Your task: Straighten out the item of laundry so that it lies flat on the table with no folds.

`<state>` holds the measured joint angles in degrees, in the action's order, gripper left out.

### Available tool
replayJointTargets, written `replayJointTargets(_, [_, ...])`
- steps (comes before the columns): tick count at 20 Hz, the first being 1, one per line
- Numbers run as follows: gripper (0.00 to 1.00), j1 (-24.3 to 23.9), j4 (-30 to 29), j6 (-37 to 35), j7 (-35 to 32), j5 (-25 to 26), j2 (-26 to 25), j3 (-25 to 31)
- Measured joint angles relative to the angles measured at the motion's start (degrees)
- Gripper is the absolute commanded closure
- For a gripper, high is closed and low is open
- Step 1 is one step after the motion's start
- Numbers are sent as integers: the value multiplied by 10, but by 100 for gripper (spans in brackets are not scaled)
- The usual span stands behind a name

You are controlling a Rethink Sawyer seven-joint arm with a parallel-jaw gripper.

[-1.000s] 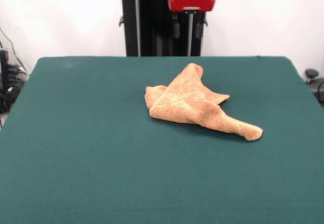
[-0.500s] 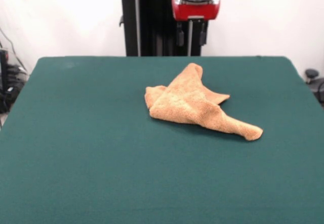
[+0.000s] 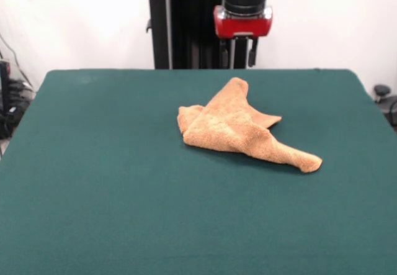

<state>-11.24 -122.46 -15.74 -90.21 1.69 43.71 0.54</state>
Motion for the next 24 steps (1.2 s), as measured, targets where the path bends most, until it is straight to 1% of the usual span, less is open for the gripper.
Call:
replayJointTargets(6, [0,0,16,11,0,0,-25,0])
replayJointTargets(18, [0,1,34,72,0,0,-77,-1])
replayJointTargets(24, [0,1,38,90,0,0,-99,-1])
